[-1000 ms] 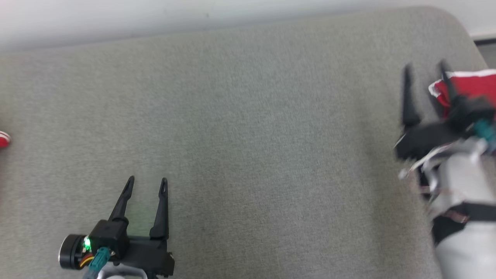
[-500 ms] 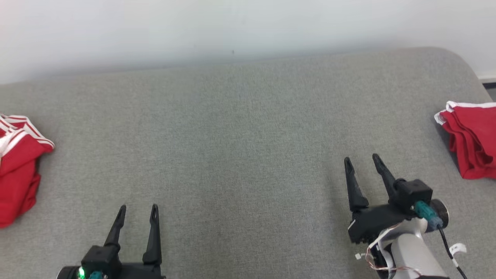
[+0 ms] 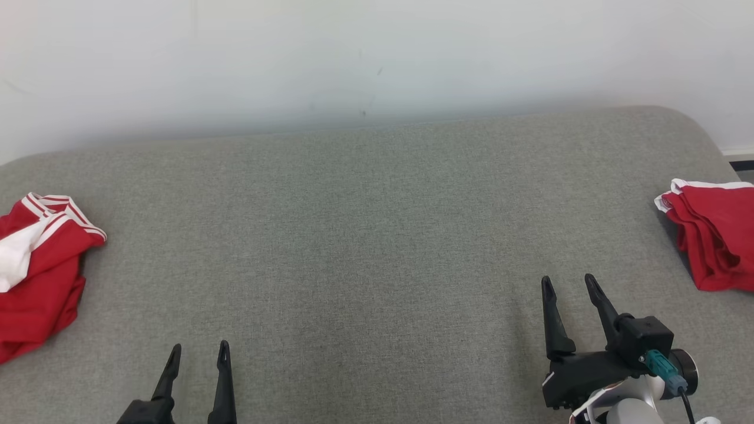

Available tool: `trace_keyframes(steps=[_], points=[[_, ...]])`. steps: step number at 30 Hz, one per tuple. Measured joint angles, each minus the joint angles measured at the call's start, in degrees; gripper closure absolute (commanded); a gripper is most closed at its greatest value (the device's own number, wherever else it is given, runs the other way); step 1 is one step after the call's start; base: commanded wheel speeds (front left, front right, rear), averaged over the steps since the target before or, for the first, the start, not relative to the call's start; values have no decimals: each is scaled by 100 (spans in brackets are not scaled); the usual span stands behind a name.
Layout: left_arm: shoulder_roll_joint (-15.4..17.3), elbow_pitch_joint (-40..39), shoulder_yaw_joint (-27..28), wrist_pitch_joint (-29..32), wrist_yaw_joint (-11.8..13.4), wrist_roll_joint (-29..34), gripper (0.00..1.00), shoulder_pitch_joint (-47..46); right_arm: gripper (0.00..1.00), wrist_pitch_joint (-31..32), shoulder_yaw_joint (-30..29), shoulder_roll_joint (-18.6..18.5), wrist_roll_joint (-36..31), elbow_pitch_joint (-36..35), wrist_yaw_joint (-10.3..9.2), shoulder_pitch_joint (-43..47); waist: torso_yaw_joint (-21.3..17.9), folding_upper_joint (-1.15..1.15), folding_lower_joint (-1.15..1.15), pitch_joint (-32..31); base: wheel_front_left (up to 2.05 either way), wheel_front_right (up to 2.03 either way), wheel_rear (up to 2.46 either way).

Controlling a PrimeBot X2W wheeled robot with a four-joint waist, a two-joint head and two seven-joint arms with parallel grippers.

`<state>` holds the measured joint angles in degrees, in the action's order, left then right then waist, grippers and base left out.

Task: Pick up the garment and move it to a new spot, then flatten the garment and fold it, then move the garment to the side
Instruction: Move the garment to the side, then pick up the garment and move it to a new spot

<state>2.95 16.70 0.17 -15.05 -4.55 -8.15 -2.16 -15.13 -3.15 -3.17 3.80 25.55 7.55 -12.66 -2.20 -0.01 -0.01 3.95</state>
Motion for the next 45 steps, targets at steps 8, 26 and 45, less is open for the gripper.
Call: trace_keyframes(steps=[8,26,45], points=[[-1,5,-10,0,18,0,0,73,0,0,32,12,65,-99,0,98,68,0,0,-6,0,0,0],[-2,9,-85,0,109,-93,0,39,0,1,126,15,113,-154,0,176,475,1,1,61,0,0,0],[0,-135,364,0,381,-247,0,214,0,0,502,18,91,-181,0,218,2055,1,1,154,0,0,0]])
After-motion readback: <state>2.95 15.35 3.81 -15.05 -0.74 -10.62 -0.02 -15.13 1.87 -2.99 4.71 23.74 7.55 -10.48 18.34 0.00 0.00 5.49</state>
